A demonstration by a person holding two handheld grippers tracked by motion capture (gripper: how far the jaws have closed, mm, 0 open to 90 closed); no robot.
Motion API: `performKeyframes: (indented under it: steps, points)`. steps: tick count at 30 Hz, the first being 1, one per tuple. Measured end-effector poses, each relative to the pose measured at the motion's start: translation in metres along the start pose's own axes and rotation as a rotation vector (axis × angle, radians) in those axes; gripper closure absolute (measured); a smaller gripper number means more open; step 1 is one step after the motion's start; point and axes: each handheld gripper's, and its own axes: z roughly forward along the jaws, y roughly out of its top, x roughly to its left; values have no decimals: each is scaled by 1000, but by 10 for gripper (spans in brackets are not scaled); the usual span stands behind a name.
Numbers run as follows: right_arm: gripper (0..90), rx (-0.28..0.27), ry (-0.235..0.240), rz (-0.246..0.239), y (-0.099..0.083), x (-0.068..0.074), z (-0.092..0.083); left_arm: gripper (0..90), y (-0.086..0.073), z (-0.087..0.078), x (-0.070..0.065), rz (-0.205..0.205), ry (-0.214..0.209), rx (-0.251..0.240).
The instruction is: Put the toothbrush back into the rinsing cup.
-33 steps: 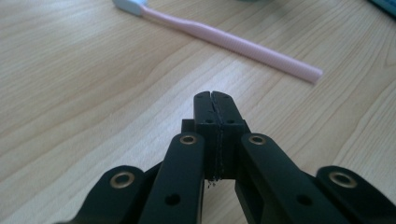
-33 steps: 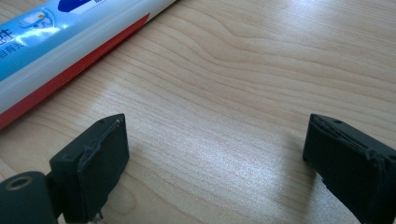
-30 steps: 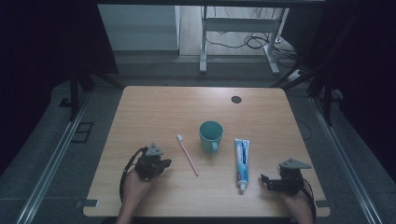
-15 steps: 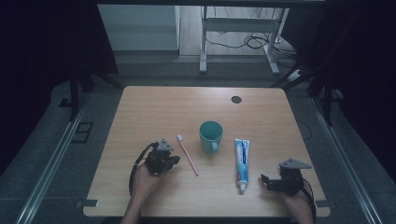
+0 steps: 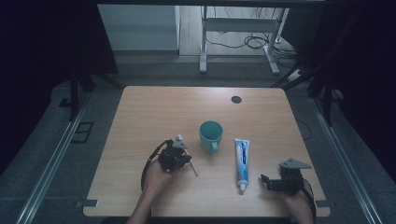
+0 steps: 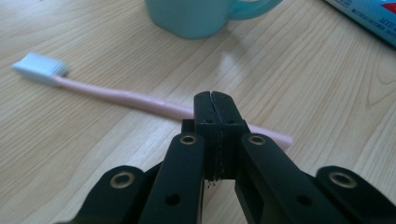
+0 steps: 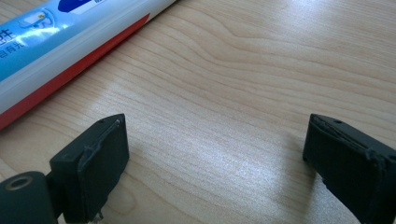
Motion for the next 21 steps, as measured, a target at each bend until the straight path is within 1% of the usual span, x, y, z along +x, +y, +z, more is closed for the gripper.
performKeyframes:
  steps: [3, 11, 16, 21]
  points:
    - [66, 0, 0, 0, 0, 0, 0, 896, 4, 5, -3, 15, -4, 9]
    - [66, 0, 0, 0, 0, 0, 0, 896, 9, 18, -11, 32, -14, 32]
    - [66, 0, 0, 0, 0, 0, 0, 896, 8, 20, -12, 42, -11, 44]
    - [66, 0, 0, 0, 0, 0, 0, 896, 3, 19, -14, 31, -13, 55]
